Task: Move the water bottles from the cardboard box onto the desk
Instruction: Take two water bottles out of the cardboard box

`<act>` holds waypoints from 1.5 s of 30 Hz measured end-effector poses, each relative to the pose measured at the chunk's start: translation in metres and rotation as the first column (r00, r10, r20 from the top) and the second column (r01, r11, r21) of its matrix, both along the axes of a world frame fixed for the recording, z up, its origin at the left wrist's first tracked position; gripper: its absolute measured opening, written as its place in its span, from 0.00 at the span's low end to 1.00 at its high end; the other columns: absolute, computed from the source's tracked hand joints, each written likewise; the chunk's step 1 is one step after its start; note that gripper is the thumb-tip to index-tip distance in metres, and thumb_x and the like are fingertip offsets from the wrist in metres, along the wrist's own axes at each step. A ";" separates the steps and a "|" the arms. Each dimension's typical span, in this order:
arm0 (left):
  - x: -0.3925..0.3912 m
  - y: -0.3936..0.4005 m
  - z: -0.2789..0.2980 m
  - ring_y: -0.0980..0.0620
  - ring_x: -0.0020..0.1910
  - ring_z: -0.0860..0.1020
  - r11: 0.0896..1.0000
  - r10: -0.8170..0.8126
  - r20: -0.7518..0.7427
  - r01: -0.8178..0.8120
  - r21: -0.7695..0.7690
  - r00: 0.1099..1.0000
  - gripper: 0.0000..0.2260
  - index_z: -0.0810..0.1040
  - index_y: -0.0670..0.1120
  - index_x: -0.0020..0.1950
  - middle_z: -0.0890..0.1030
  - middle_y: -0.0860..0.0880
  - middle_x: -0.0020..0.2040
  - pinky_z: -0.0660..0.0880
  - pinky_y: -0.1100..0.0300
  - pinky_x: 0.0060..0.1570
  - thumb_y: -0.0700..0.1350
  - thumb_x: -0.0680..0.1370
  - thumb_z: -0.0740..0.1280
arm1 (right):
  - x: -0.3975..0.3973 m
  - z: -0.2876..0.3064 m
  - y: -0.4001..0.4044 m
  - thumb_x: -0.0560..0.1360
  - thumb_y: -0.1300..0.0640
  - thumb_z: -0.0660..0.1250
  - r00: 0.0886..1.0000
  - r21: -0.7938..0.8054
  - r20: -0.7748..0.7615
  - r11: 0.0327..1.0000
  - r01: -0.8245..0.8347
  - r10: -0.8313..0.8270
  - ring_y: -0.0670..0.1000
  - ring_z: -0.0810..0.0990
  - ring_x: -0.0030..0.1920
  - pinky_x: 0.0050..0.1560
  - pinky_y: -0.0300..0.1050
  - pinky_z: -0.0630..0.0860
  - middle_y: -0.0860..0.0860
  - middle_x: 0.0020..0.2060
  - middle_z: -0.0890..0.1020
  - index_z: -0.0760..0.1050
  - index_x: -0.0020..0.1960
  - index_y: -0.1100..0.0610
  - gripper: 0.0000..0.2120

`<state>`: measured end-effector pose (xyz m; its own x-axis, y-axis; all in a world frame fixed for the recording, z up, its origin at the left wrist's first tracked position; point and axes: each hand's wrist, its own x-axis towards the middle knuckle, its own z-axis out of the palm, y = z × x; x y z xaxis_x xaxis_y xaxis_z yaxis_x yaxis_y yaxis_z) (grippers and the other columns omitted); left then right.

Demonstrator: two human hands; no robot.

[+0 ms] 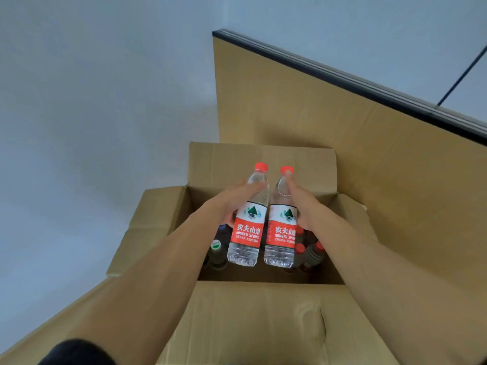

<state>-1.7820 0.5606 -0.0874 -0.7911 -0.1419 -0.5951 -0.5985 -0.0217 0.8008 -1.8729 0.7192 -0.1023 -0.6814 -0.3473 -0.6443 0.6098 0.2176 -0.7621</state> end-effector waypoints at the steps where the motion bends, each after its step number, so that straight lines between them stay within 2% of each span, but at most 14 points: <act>1: 0.002 0.001 0.001 0.40 0.53 0.85 1.000 0.012 -0.012 -0.012 0.013 1.000 0.29 0.74 0.49 0.64 0.86 0.42 0.52 0.78 0.39 0.60 0.67 0.72 0.70 | 0.001 0.002 -0.002 0.73 0.27 0.63 1.000 0.000 0.011 1.000 0.005 -0.005 0.63 0.85 0.54 0.61 0.61 0.79 0.61 0.52 0.86 0.76 0.63 0.58 0.36; 4: 0.006 0.003 0.008 0.39 0.53 0.84 0.998 0.052 -0.012 -0.051 0.041 0.999 0.28 0.74 0.46 0.63 0.86 0.41 0.52 0.77 0.38 0.61 0.67 0.74 0.68 | 0.005 0.008 -0.007 0.73 0.27 0.62 1.000 -0.022 0.011 1.000 -0.007 0.007 0.62 0.86 0.52 0.59 0.60 0.80 0.60 0.50 0.86 0.76 0.63 0.56 0.35; 7: 0.010 0.003 0.018 0.37 0.56 0.83 0.996 0.067 -0.005 -0.067 0.061 0.998 0.28 0.74 0.44 0.65 0.85 0.39 0.55 0.76 0.38 0.61 0.65 0.76 0.67 | 0.009 0.015 -0.013 0.75 0.29 0.62 1.000 -0.050 -0.019 0.999 -0.021 0.020 0.60 0.87 0.44 0.51 0.56 0.82 0.58 0.46 0.87 0.77 0.60 0.53 0.30; 13: 0.023 -0.001 0.037 0.38 0.58 0.83 0.991 0.106 -0.008 -0.105 0.077 0.994 0.28 0.75 0.44 0.67 0.84 0.39 0.58 0.79 0.42 0.59 0.65 0.78 0.64 | 0.007 0.022 -0.025 0.72 0.31 0.68 0.992 -0.070 0.013 0.990 -0.125 0.127 0.60 0.87 0.45 0.47 0.53 0.83 0.58 0.47 0.87 0.76 0.62 0.55 0.31; 17: 0.035 -0.005 0.044 0.40 0.54 0.83 0.976 0.190 -0.008 -0.189 0.107 0.982 0.25 0.76 0.44 0.64 0.85 0.41 0.57 0.78 0.43 0.59 0.64 0.79 0.65 | 0.008 0.023 -0.035 0.75 0.43 0.71 0.970 -0.100 -0.029 0.965 -0.241 0.240 0.61 0.84 0.50 0.60 0.58 0.77 0.60 0.54 0.84 0.73 0.68 0.58 0.28; 20: 0.049 -0.007 0.046 0.43 0.47 0.83 0.962 0.242 -0.005 -0.239 0.130 0.970 0.18 0.76 0.46 0.59 0.85 0.43 0.49 0.79 0.46 0.53 0.59 0.79 0.66 | 0.010 0.025 -0.040 0.75 0.46 0.70 0.943 -0.104 -0.030 0.937 -0.333 0.331 0.60 0.84 0.48 0.63 0.60 0.75 0.60 0.51 0.84 0.73 0.65 0.58 0.24; 22: 0.060 -0.006 0.046 0.42 0.49 0.83 0.949 0.290 -0.011 -0.286 0.134 0.957 0.18 0.75 0.45 0.62 0.85 0.41 0.54 0.79 0.44 0.55 0.55 0.79 0.68 | 0.012 0.027 -0.045 0.76 0.48 0.70 0.921 -0.120 -0.030 0.913 -0.389 0.389 0.60 0.84 0.48 0.64 0.60 0.76 0.60 0.51 0.84 0.73 0.63 0.58 0.21; 25: 0.078 -0.001 0.048 0.41 0.53 0.84 0.900 0.419 -0.041 -0.409 0.152 0.907 0.19 0.73 0.45 0.65 0.84 0.39 0.58 0.79 0.42 0.58 0.51 0.78 0.70 | 0.021 0.032 -0.054 0.75 0.47 0.73 0.894 -0.143 -0.037 0.883 -0.447 0.446 0.58 0.85 0.45 0.56 0.56 0.80 0.59 0.48 0.85 0.74 0.60 0.58 0.20; 29: 0.109 0.006 0.047 0.39 0.57 0.83 0.787 0.607 -0.092 -0.580 0.213 0.790 0.20 0.74 0.46 0.66 0.85 0.40 0.56 0.81 0.43 0.55 0.53 0.78 0.71 | 0.044 0.039 -0.067 0.71 0.40 0.75 0.852 -0.144 0.008 0.843 -0.518 0.524 0.61 0.86 0.48 0.55 0.59 0.82 0.60 0.51 0.86 0.76 0.60 0.59 0.28; 33: 0.155 0.013 0.051 0.42 0.46 0.86 0.649 0.752 -0.065 -0.721 0.243 0.655 0.18 0.76 0.47 0.62 0.86 0.41 0.50 0.83 0.46 0.46 0.56 0.78 0.71 | 0.082 0.046 -0.082 0.72 0.35 0.71 0.766 -0.171 0.047 0.761 -0.626 0.641 0.58 0.86 0.42 0.51 0.55 0.82 0.56 0.42 0.87 0.77 0.55 0.57 0.26; 36: 0.199 0.015 0.055 0.40 0.50 0.85 0.572 0.820 -0.080 -0.801 0.176 0.567 0.19 0.73 0.47 0.63 0.85 0.40 0.53 0.81 0.40 0.52 0.58 0.78 0.70 | 0.121 0.053 -0.095 0.71 0.32 0.69 0.662 -0.146 0.041 0.660 -0.737 0.748 0.62 0.85 0.55 0.61 0.61 0.78 0.60 0.53 0.86 0.77 0.63 0.58 0.34; 38: 0.231 0.018 0.056 0.39 0.53 0.85 0.518 0.856 -0.091 -0.844 0.139 0.510 0.20 0.72 0.46 0.64 0.84 0.39 0.56 0.80 0.38 0.56 0.58 0.79 0.68 | 0.152 0.059 -0.103 0.70 0.29 0.68 0.579 -0.133 0.049 0.580 -0.804 0.814 0.62 0.84 0.58 0.65 0.63 0.75 0.60 0.56 0.85 0.76 0.65 0.57 0.37; 43: 0.324 0.030 0.063 0.39 0.54 0.84 0.407 0.913 -0.089 -0.897 0.172 0.397 0.20 0.74 0.43 0.65 0.85 0.39 0.54 0.82 0.44 0.53 0.56 0.80 0.68 | 0.237 0.069 -0.120 0.74 0.34 0.69 0.394 -0.197 0.030 0.392 -0.899 0.919 0.63 0.82 0.60 0.66 0.62 0.75 0.62 0.59 0.83 0.74 0.67 0.58 0.33; 45: 0.366 0.036 0.066 0.40 0.50 0.85 0.363 0.932 -0.101 -0.911 0.196 0.349 0.17 0.74 0.43 0.64 0.86 0.39 0.53 0.82 0.44 0.51 0.52 0.80 0.69 | 0.276 0.074 -0.127 0.77 0.40 0.69 0.309 -0.214 0.004 0.303 -0.929 0.951 0.63 0.82 0.61 0.67 0.63 0.74 0.62 0.62 0.81 0.72 0.69 0.58 0.29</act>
<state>-1.4164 0.5968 -0.0213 -0.2772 -0.8027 -0.5281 -0.0135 -0.5463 0.8375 -1.5970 0.5923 -0.0286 0.2437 -0.7933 -0.5580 0.1421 0.5983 -0.7886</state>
